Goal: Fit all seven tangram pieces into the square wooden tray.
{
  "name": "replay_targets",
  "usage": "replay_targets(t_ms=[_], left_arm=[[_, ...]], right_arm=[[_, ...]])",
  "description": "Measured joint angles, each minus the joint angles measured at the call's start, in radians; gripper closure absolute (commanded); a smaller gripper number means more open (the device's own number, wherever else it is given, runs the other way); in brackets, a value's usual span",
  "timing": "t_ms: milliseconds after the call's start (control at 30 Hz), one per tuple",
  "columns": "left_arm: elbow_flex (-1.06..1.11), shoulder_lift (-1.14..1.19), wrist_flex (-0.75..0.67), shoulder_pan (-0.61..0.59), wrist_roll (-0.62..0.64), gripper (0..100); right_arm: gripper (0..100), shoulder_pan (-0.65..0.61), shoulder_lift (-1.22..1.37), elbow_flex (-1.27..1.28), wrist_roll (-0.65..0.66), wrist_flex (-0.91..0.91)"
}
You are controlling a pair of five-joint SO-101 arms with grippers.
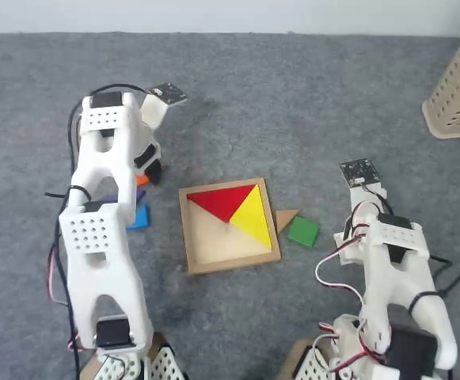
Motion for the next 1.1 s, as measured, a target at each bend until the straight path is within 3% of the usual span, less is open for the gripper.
replay_targets(t_ms=[167,600,833,1100], left_arm=[[0.0,-0.002,0.009,0.002,0.0,99],[0.005,-0.252,0.008,0.064,0.066,99],[0.017,-0.31,0.008,0.041,0.104,83],[0.02,-0.135,0.008,-0.058,-0.048,82]], right_arm=[[75.3,0.0,0.0,0.0,0.0,0.0],[75.3,0.0,0.0,0.005,0.0,-0.006],[75.3,0.0,0.0,0.005,0.0,-0.006],[75.3,0.0,0.0,0.005,0.0,-0.006]])
